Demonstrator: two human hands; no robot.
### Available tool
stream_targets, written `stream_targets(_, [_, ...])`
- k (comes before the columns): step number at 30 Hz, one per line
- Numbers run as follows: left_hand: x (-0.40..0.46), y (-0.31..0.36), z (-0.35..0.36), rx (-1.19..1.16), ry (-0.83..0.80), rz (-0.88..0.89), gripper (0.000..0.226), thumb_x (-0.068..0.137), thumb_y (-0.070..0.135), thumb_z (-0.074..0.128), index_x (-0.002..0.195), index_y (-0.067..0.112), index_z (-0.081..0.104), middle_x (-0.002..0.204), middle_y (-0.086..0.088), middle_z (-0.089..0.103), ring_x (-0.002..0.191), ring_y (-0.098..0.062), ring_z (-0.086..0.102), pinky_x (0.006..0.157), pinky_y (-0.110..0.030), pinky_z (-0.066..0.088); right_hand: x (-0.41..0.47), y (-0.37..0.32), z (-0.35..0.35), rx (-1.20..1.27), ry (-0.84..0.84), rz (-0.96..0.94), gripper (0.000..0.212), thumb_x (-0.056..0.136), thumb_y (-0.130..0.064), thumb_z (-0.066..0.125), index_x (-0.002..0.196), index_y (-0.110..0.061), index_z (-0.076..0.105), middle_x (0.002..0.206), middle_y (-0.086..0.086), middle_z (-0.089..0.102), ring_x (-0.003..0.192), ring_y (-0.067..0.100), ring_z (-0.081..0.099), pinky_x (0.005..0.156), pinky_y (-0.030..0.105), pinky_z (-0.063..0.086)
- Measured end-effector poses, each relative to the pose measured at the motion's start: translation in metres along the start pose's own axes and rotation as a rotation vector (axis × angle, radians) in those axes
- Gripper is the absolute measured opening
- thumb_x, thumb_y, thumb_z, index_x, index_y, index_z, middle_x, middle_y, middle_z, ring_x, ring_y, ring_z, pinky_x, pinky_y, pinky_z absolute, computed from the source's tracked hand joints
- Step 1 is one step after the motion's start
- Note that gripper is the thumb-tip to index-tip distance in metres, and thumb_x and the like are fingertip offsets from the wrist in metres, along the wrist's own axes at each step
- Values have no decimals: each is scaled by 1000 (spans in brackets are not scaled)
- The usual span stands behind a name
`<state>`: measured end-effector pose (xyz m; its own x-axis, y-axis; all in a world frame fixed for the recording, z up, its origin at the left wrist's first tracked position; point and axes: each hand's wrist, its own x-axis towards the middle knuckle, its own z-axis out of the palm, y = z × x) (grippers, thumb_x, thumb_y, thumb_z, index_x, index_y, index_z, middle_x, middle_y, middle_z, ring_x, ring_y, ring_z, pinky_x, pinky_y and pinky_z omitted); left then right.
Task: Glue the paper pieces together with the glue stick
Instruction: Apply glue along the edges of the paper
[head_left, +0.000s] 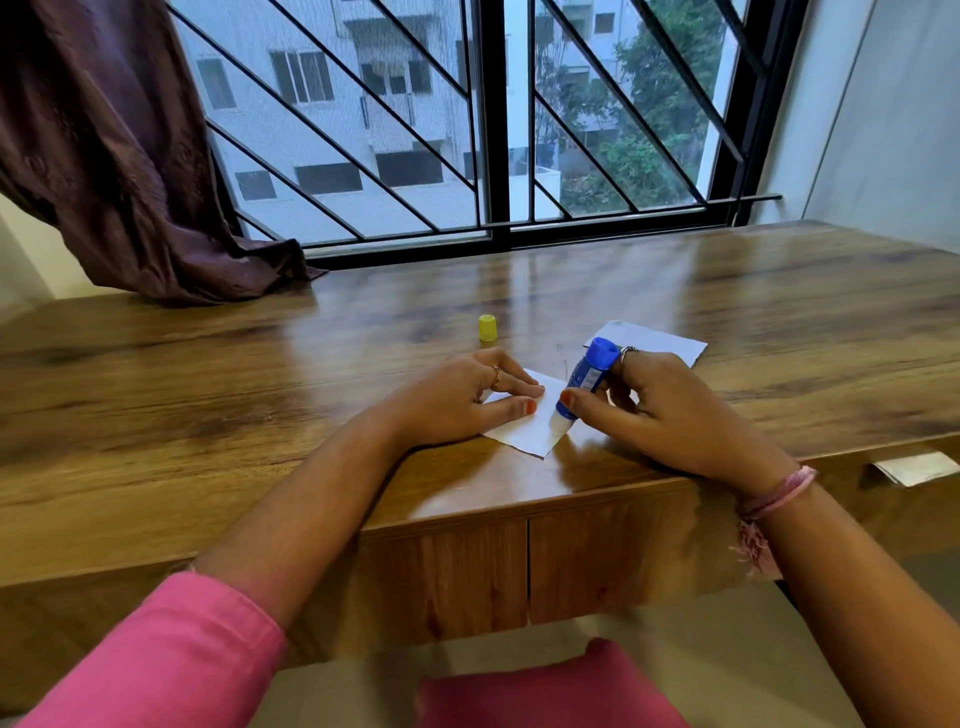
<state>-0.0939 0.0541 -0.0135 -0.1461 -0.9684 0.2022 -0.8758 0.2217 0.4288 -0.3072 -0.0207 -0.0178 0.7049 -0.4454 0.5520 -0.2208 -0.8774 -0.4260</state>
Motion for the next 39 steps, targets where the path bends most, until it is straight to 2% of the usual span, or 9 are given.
stream_targets(3, [0,-1,0,-5,1,2,30,93,28,57,121,20,65,119,9,57,76,25,46,65,1,32,1,-2,1,-27,1,1,56,78,-62,42,81,-10,64,63,1,55,57,16,49,57,31,42])
stream_targets(10, [-1,1,0,-12,5,6,29,93,26,57,120,18,66,117,9,57,71,26,46,64,0,33,3,-6,6,-44,19,11,55,77,-62,43,75,-10,61,59,-5,50,57,16,48,55,31,39])
stream_targets(17, [-1,1,0,-13,4,9,29,93,26,57,120,18,66,118,7,57,74,24,47,64,-1,33,2,-4,7,-38,30,17,54,78,-61,43,76,-11,63,60,-2,53,56,15,49,56,34,42])
stream_targets(19, [-1,2,0,-17,6,7,29,93,25,58,120,17,66,118,7,57,74,25,46,64,0,33,3,-4,6,-56,47,29,55,77,-62,41,77,-12,62,60,-4,52,56,14,49,56,33,41])
stream_targets(24, [-1,3,-1,-9,2,14,28,93,25,57,119,17,66,112,10,56,72,25,46,64,0,34,1,-9,8,18,-33,-30,50,80,-59,46,76,-12,62,61,-2,53,57,16,49,55,28,39])
stream_targets(29, [-1,3,-1,-3,0,4,30,93,27,57,121,19,65,114,10,56,75,23,47,64,-1,33,3,-5,7,-60,56,57,39,85,-48,55,75,-11,61,57,-9,47,52,10,45,53,29,36])
stream_targets(34, [-2,4,-1,-17,3,12,28,93,25,57,119,18,66,111,9,56,71,23,47,64,-2,34,1,-11,8,12,-28,-26,49,80,-58,47,76,-11,61,60,-4,50,58,14,48,55,26,37])
stream_targets(39, [-1,3,-1,-9,-5,-5,30,93,26,57,122,18,64,115,11,56,75,24,47,65,0,33,3,-2,8,-60,84,80,33,86,-44,59,72,-15,58,58,-10,48,52,8,46,54,27,35])
